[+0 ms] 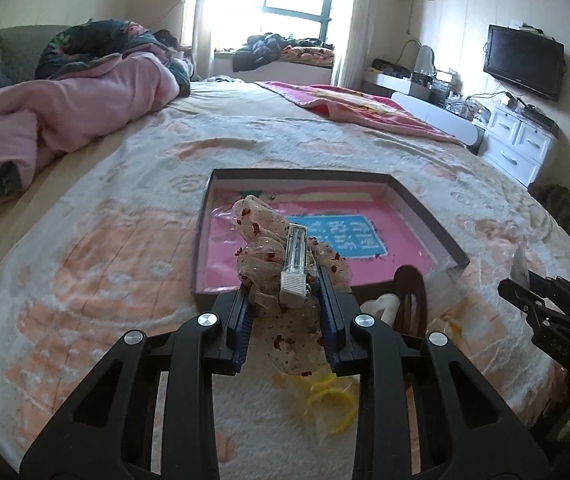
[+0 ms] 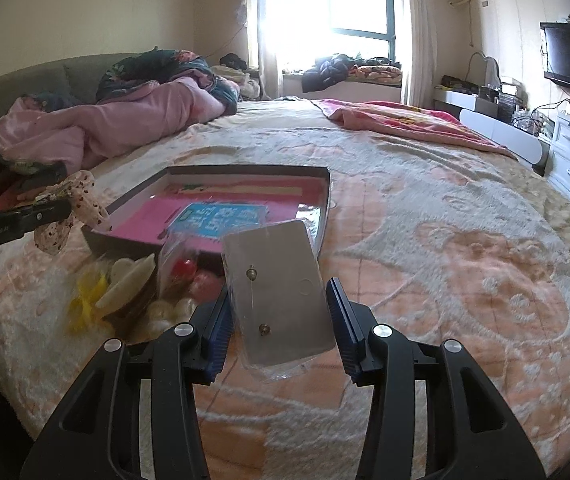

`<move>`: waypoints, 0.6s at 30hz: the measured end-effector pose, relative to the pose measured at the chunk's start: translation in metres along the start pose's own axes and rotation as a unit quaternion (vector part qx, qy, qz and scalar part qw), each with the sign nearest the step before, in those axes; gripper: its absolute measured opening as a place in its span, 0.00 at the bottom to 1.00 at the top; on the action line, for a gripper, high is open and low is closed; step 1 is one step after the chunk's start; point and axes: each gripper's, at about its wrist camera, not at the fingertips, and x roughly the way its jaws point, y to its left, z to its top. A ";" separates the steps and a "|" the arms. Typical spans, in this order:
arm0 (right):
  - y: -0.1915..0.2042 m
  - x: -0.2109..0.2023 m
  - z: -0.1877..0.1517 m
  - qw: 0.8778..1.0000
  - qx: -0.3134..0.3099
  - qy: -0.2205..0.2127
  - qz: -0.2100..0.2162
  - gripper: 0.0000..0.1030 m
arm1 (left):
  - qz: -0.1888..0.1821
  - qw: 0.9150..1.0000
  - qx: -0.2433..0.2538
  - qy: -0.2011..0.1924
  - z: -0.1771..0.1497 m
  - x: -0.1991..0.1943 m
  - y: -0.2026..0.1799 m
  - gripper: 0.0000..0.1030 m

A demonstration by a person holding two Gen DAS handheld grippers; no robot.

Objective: Organize jewelry
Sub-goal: 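Carry the scrunchie into the tray with left tool while right tool carries the bagged card there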

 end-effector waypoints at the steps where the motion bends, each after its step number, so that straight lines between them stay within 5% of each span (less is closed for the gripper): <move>1: -0.001 0.002 0.003 1.000 0.000 -0.001 -0.001 0.42 | 0.000 1.000 0.000 -0.002 0.003 0.002 -0.002 0.21; 18: -0.004 0.066 0.059 1.000 -0.009 0.022 0.015 0.42 | 0.015 1.000 -0.017 -0.015 0.034 0.039 0.002 0.21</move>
